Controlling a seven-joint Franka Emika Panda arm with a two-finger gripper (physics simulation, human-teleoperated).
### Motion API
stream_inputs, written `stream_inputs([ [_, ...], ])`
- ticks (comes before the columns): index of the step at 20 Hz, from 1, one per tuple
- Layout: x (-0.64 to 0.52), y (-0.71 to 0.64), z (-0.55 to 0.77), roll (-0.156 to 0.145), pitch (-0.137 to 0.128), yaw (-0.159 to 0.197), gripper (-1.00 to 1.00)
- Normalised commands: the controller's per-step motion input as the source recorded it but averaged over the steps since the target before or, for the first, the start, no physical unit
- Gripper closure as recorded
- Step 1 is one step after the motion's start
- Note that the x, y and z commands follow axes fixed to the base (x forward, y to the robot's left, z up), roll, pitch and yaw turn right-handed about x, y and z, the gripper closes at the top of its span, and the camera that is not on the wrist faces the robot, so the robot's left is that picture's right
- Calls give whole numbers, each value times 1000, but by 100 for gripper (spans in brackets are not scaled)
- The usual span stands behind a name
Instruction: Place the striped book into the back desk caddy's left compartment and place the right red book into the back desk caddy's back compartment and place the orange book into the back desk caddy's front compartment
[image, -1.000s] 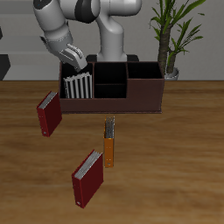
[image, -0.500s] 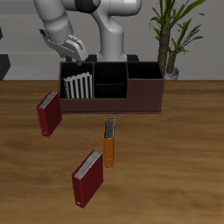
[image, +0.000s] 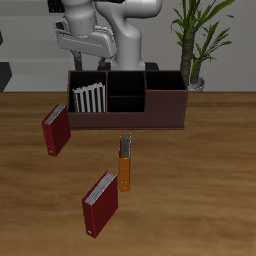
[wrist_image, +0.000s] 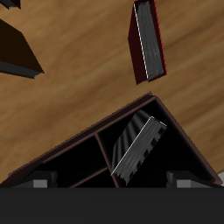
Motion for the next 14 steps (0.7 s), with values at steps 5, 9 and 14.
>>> stream_inputs([
  [5, 315, 315, 75, -48, -6, 147, -100],
  [9, 383, 357, 81, -81, -34, 252, -100],
  [14, 461, 341, 62, -64, -4, 205, -100],
])
